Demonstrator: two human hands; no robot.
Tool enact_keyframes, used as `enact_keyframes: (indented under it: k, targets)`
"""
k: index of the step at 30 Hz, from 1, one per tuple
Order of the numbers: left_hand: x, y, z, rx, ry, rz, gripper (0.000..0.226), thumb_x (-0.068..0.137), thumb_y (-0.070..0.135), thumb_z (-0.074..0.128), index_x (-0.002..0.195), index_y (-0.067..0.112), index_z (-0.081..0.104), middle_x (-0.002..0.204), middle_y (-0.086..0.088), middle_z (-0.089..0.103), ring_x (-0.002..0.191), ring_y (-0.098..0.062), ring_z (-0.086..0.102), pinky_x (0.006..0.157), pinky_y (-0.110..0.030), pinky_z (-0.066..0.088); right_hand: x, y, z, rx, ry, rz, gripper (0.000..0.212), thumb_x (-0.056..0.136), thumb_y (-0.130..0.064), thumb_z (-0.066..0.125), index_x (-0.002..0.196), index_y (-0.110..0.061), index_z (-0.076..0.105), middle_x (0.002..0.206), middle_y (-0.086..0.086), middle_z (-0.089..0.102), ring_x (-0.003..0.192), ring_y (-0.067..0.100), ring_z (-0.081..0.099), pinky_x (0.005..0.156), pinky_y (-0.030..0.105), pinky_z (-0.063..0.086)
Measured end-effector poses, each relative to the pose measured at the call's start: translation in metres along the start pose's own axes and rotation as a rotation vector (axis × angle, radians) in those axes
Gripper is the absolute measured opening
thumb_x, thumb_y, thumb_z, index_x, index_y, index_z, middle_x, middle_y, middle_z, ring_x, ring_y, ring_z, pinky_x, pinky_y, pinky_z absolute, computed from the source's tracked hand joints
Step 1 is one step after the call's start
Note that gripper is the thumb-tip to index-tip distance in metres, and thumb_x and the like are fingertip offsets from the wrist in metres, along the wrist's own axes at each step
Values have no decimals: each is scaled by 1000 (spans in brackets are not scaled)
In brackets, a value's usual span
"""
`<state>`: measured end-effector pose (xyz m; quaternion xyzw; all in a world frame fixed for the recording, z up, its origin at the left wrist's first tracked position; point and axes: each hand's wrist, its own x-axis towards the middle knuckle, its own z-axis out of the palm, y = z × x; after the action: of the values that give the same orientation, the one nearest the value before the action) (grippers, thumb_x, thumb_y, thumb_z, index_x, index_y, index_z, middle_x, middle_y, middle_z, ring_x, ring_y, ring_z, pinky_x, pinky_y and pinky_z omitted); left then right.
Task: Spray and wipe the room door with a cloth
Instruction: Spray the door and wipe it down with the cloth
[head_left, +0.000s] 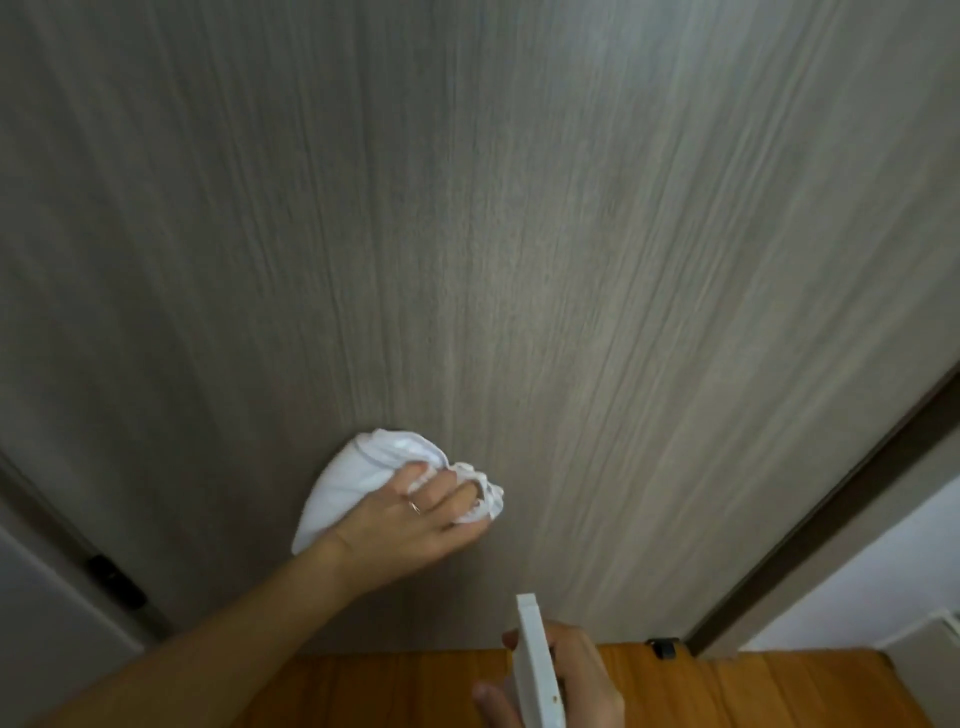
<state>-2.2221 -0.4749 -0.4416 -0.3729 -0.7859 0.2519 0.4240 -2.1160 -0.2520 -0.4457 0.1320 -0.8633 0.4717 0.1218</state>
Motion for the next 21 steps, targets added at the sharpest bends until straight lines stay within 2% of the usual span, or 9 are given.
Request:
enact_keyframes:
  k: [2, 4, 6, 11, 13, 15, 18, 21]
  targets:
    - [10, -36, -19, 50, 96, -172, 46, 86, 31, 63, 130, 25, 54, 127, -10, 47, 115, -30, 47, 95, -49, 39, 1, -2, -2, 17, 31, 4, 54, 56, -80, 68, 88, -37, 66, 82, -18, 66, 78, -2, 64, 64, 19, 55]
    - [21, -61, -31, 94, 210, -326, 36, 88, 44, 66, 120, 28, 60, 120, -9, 48, 109, -29, 50, 93, -50, 42, 3, -6, -1, 56, 72, 46, 58, 52, -83, 66, 87, -36, 66, 80, -14, 67, 75, 5, 66, 63, 27, 58]
    - [25, -67, -33, 115, 259, -365, 39, 84, 53, 69, 113, 28, 63, 116, -7, 49, 105, -27, 51, 90, -50, 44, 4, -8, 2, 102, 84, 71, 66, 50, -86, 63, 93, -36, 63, 78, -10, 68, 72, 10, 67, 62, 33, 59]
    - [18, -48, -14, 147, 298, -468, 48, 77, 60, 71, 112, 28, 60, 115, -7, 48, 105, -27, 50, 89, -49, 43, 12, -5, 17, 27, 31, -4, 65, 54, -85, 62, 102, -42, 58, 87, -26, 65, 77, 4, 66, 62, 22, 59]
    - [11, -34, -3, 162, 298, -494, 51, 77, 62, 70, 114, 28, 58, 116, -8, 48, 106, -28, 49, 89, -48, 43, 13, -6, 23, 29, 51, -14, 65, 56, -86, 59, 103, -42, 57, 87, -26, 66, 75, 5, 66, 61, 23, 59]
    - [2, -13, 10, 153, 276, -464, 51, 79, 60, 69, 116, 27, 58, 116, -9, 48, 106, -29, 49, 88, -47, 42, 13, -7, 26, 78, 74, 6, 64, 55, -87, 58, 101, -42, 59, 86, -21, 69, 75, 7, 67, 62, 25, 59]
    - [-18, 32, 33, 85, 180, -349, 45, 81, 50, 68, 119, 28, 58, 118, -7, 49, 106, -27, 50, 85, -45, 42, 11, -7, 31, 140, 91, 13, 63, 54, -85, 61, 103, -46, 62, 103, -24, 64, 86, -1, 65, 66, 13, 53]
    - [-46, 75, 55, -19, -71, -119, 52, 77, 46, 68, 124, 27, 53, 129, -5, 46, 116, -25, 47, 91, -43, 37, 8, -9, 37, 137, 98, 28, 74, 53, -89, 56, 112, -44, 55, 87, -19, 70, 81, 3, 67, 66, 19, 55]
